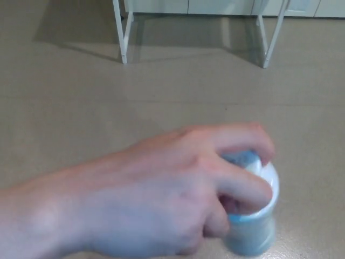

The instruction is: The robot picks up a bottle from a person using its left hand and walk towards the table in frontand put the bottle on the table.

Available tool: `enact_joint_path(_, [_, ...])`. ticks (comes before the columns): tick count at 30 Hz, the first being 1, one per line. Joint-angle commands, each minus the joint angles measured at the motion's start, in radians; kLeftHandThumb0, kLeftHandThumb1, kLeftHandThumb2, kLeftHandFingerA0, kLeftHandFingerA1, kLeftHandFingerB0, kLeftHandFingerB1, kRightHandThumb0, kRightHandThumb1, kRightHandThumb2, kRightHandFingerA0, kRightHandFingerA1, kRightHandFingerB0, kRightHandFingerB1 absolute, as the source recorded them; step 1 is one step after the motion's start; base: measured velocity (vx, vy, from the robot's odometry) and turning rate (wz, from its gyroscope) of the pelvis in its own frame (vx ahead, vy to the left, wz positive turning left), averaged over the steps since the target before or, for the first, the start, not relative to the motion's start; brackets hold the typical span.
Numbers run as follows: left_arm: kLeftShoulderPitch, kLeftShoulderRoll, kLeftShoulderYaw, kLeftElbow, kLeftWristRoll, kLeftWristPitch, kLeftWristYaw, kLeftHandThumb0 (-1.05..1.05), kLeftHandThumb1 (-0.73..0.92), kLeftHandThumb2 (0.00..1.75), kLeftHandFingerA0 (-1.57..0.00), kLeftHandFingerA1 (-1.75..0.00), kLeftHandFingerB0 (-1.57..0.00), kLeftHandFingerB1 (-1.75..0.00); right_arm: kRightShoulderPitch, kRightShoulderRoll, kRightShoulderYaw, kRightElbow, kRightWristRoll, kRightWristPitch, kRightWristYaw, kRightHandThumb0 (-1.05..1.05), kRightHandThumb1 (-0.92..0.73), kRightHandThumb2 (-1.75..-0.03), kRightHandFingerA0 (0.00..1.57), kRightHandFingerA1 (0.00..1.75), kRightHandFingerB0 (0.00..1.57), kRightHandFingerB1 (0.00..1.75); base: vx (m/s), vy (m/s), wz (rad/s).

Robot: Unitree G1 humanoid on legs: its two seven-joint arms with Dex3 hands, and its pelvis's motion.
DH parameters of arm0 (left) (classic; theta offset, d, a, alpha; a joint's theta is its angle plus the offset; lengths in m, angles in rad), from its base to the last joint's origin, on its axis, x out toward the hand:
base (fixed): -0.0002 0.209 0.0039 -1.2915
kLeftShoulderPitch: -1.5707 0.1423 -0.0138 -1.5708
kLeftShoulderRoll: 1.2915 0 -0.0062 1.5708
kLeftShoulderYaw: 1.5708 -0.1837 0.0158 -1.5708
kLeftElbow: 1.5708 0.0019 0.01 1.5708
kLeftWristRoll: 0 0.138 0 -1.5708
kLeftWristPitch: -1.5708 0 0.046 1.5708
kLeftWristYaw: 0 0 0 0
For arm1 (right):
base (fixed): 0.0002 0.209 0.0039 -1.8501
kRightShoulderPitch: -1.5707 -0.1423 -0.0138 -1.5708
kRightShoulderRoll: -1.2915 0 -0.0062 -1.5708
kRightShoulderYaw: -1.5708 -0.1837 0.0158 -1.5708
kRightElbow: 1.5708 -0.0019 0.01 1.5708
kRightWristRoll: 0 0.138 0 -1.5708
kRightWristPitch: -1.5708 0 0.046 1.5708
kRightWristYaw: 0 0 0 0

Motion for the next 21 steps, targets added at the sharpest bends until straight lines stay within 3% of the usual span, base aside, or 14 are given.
enact_joint_path(1, [0.168, -0.034, 0.016, -0.377, -0.157, -0.168, -0.187, -0.68, 0.40, 0.72, -0.10, -0.33, -0.10, -0.12, 0.019, -0.009, 0.011, -0.002, -0.005, -0.019, -0.014, -0.31, -0.73, -0.61, 0.64, 0.44, 0.44, 0.37, 0.00, 0.000, 0.00])
enact_joint_path(3, [0.304, -0.017, -0.042, -0.734, -0.247, -0.132, -0.280, -0.62, 0.39, 0.78, -0.01, -0.29, 0.00, -0.14, 0.011, -0.010, 0.025, 0.000, -0.016, -0.014, -0.014, -0.32, -0.74, -0.61, 0.62, 0.44, 0.43, 0.36, 0.00, 0.000, 0.00])
enact_joint_path(5, [0.377, 0.008, -0.088, -0.941, -0.285, -0.113, -0.318, -0.62, 0.39, 0.78, 0.00, -0.26, 0.00, -0.14, 0.004, -0.012, 0.032, 0.003, -0.022, -0.009, -0.017, -0.32, -0.74, -0.61, 0.62, 0.44, 0.43, 0.36, 0.00, 0.000, 0.00])
enact_joint_path(6, [0.402, 0.024, -0.107, -1.017, -0.289, -0.118, -0.325, -0.62, 0.38, 0.78, -0.09, -0.29, -0.02, -0.28, -0.001, -0.012, 0.034, 0.007, -0.023, 0.000, -0.015, -0.30, -0.74, -0.62, 0.60, 0.44, 0.42, 0.36, 0.00, 0.000, 0.00])
enact_joint_path(7, [0.434, 0.049, -0.132, -1.125, -0.307, -0.099, -0.335, -0.61, 0.38, 0.77, 0.00, -0.19, 0.00, -0.11, -0.003, -0.012, 0.036, 0.010, -0.023, 0.004, -0.013, -0.32, -0.74, -0.61, 0.60, 0.44, 0.42, 0.36, 0.00, 0.000, 0.00])
enact_joint_path(9, [0.480, 0.098, -0.176, -1.301, -0.340, -0.065, -0.359, -0.61, 0.38, 0.76, 0.00, -0.18, 0.00, -0.12, 0.001, -0.009, 0.039, 0.014, -0.023, 0.002, -0.012, -0.32, -0.74, -0.61, 0.60, 0.45, 0.43, 0.36, 0.00, 0.000, 0.00])
enact_joint_path(10, [0.491, 0.114, -0.189, -1.351, -0.341, -0.056, -0.363, -0.63, 0.35, 0.68, 0.00, -0.19, 0.00, -0.08, 0.004, -0.008, 0.040, 0.015, -0.024, 0.001, -0.013, -0.32, -0.73, -0.61, 0.62, 0.45, 0.44, 0.37, 0.00, 0.000, 0.00])
enact_joint_path(15, [0.505, 0.177, -0.265, -1.607, -0.293, 0.030, -0.351, -0.69, 0.35, 0.70, 0.00, -0.20, 0.00, -0.01, 0.028, -0.007, 0.030, 0.017, -0.011, 0.000, -0.010, -0.33, -0.73, -0.62, 0.63, 0.46, 0.46, 0.38, 0.00, 0.000, 0.00])
enact_joint_path(16, [0.499, 0.196, -0.286, -1.679, -0.274, 0.077, -0.349, -0.70, 0.44, 0.79, 0.00, -0.08, 0.00, 0.00, 0.028, -0.013, 0.039, 0.023, -0.022, -0.003, -0.015, -0.34, -0.73, -0.62, 0.65, 0.47, 0.47, 0.39, 0.00, 0.000, 0.00])
enact_joint_path(21, [0.442, 0.218, -0.347, -1.820, -0.247, 0.192, -0.341, -0.62, 0.39, 0.78, 0.00, -0.20, 0.00, -0.11, 0.022, -0.017, 0.051, 0.024, -0.035, 0.002, -0.024, -0.33, -0.73, -0.61, 0.65, 0.47, 0.49, 0.39, 0.00, 0.000, 0.00])
